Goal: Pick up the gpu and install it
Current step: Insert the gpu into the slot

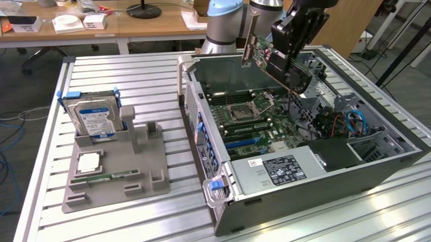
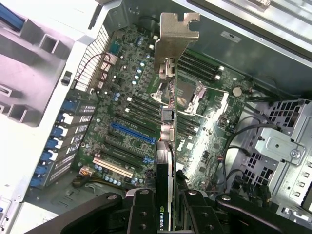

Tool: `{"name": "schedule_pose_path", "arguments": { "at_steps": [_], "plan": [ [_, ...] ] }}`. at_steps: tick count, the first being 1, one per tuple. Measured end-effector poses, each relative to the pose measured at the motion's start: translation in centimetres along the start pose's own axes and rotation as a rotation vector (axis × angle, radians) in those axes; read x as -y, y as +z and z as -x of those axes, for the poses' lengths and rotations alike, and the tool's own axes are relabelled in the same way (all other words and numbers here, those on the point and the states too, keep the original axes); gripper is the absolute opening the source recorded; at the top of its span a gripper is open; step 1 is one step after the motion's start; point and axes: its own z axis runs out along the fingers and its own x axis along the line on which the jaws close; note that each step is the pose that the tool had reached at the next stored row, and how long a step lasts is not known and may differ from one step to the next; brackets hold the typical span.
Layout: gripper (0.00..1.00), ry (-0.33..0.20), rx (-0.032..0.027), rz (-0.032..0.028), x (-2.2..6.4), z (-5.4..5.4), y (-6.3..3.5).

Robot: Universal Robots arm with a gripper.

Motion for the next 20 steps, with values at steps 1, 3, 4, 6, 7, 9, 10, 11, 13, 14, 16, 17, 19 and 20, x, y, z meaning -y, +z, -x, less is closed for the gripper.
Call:
{"name": "schedule_pose_path", "arguments": {
  "at_steps": [1,3,4,6,7,9,10,11,13,14,16,17,19,20],
  "plan": [
    [0.26,-0.003,-0.0001,0.0001,0.00,0.00,0.00],
    [0.26,-0.008,-0.0003,0.0003,0.00,0.00,0.00],
    [0.26,-0.010,-0.0004,0.0004,0.00,0.00,-0.01],
    [0.26,-0.015,-0.0006,0.0005,0.00,0.00,-0.01],
    [0.26,-0.018,-0.0007,0.0006,0.00,0.00,-0.01],
    [0.26,-0.023,-0.0009,0.0008,0.00,0.00,-0.02],
    [0.26,-0.025,-0.0010,0.0009,0.00,0.00,-0.02],
    [0.26,-0.027,-0.0011,0.0010,0.00,0.00,-0.02],
    [0.26,-0.031,-0.0013,0.0011,0.00,0.00,-0.02],
    [0.26,-0.034,-0.0014,0.0012,0.00,0.00,-0.02],
    [0.26,-0.038,-0.0016,0.0013,0.00,0.00,-0.03],
    [0.26,-0.041,-0.0017,0.0014,0.00,0.00,-0.03],
    [0.26,-0.045,-0.0019,0.0016,0.00,0.00,-0.03],
    [0.26,-0.047,-0.0020,0.0016,0.00,0.00,-0.04]
  ]
}}
